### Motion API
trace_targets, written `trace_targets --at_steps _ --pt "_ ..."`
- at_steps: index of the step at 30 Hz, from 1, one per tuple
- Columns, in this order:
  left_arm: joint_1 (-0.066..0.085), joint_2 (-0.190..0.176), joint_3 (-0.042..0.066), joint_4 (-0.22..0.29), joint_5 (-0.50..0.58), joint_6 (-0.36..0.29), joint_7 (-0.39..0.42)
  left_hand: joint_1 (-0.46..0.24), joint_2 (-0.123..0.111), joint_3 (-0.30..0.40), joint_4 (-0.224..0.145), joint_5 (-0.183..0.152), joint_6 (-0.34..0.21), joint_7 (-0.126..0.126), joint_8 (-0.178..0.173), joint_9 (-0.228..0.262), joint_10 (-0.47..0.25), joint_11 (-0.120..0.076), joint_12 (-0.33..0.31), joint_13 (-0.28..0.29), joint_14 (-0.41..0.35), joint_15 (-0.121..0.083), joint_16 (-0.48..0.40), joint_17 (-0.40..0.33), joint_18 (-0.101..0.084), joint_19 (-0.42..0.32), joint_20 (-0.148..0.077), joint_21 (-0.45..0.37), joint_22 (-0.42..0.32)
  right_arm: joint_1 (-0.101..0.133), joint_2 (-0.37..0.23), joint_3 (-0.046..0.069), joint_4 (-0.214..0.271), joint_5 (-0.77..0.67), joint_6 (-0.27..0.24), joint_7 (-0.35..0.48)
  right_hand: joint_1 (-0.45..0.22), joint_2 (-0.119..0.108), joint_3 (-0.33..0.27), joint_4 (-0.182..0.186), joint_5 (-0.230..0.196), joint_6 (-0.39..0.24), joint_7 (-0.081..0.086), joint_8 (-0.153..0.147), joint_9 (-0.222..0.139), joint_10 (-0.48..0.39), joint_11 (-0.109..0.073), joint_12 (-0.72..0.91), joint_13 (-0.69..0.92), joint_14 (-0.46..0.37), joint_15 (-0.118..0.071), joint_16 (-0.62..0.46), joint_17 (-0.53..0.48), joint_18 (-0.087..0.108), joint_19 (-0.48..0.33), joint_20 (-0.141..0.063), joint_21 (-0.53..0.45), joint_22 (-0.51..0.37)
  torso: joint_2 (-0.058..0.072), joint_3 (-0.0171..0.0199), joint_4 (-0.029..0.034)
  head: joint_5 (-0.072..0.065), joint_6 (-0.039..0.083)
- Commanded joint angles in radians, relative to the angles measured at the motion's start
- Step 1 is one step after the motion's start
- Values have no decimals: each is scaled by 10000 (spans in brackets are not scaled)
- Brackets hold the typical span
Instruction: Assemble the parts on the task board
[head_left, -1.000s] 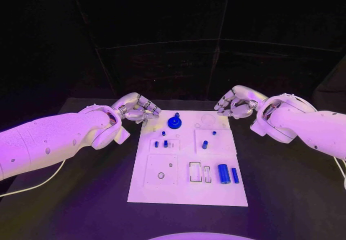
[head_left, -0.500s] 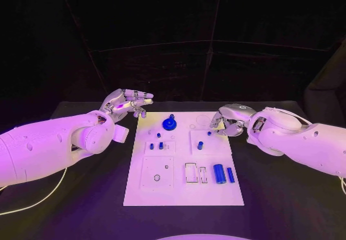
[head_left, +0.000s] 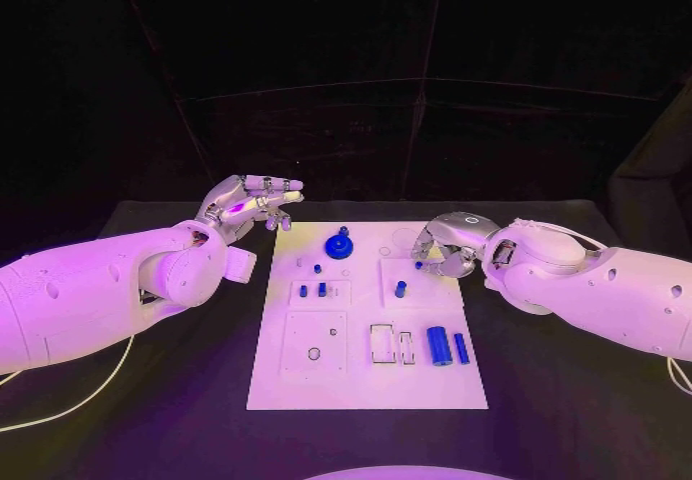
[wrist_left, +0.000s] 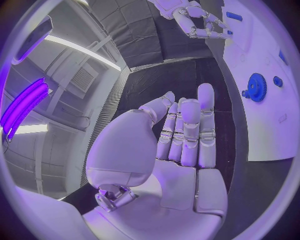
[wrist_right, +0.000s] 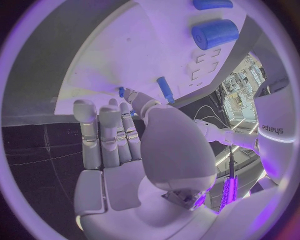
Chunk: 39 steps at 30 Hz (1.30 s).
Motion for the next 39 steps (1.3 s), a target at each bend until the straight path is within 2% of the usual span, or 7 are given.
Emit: trace_targets --at_steps 1,14,17,22,28,35,39 --pt "11 -14 6 36 179 192 187 -21 83 -88 5 55 48 24 54 5 51 28 47 5 -113 5 -67 -59 114 -51 -8 -76 -18 -3 70 4 -50 -218 232 -124 -25 -92 113 -12 -56 -48 7 -74 -8 3 47 -56 -36 185 79 152 114 -121 107 -4 120 127 -1 8 -12 7 -19" --pt "12 -34 5 59 183 222 94 -27 92 -111 14 57 19 36 39 -4 22 35 63 -2 -165 9 -135 -173 111 -60 -7 -115 -44 -53 236 2 -171 -244 665 -232 -37 6 457 -49 -113 170 -33 -74 34 202 4 46 -204 282 60 903 663 -229 401 -4 676 767 -4 8 -14 0 -78" --pt "12 -52 5 66 204 245 65 -39 114 -122 33 57 -5 48 28 -10 6 43 76 -6 -183 14 -160 -214 109 -64 -5 -140 -62 -62 257 2 -195 -325 714 -332 -16 145 727 -60 -714 334 -86 -60 48 346 -42 104 -266 383 22 1499 1117 -331 683 -31 1142 1310 -4 9 -5 -10 -92" --pt "13 -100 5 101 217 269 5 -56 124 -139 49 56 -20 56 22 -13 -15 52 85 -11 -208 20 -195 -275 107 -67 -2 -164 -79 -74 277 2 -170 -448 760 -420 -14 202 994 -103 -828 523 -127 -45 63 535 -102 183 -281 399 -8 1910 1403 -402 854 -55 1488 1713 8 12 -9 -19 -86" --pt "13 -117 5 131 221 292 -38 -75 123 -164 65 54 -38 63 14 -16 -45 60 91 -17 -248 28 -251 -375 105 -73 3 -192 -98 -81 330 2 -164 -671 686 -611 61 310 1197 -176 -949 645 -156 -37 73 659 -135 237 -275 434 -38 2257 1662 -469 1020 -84 1782 2061 0 19 -7 -13 -115" --pt "14 -130 5 148 223 297 -61 -78 122 -171 68 53 -42 65 13 -16 -53 62 94 -19 -260 30 -267 -403 105 -76 5 -201 -103 -102 387 2 -123 -977 356 -894 119 461 1370 -294 -1071 1094 -290 100 153 1110 -293 459 -195 427 -146 2369 1595 -589 1339 -165 2308 2688 -10 1 -16 -10 -153" --pt "14 -135 5 143 223 299 -70 -76 121 -178 67 53 -46 64 12 -16 -61 63 98 -21 -277 33 -290 -442 104 -80 7 -212 -111 -114 358 3 -40 -1045 99 -931 110 467 1379 -302 -1079 1132 -303 105 159 1141 -307 471 -190 426 -159 2401 1602 -601 1368 -178 2360 2752 -21 15 -27 -1 -127"
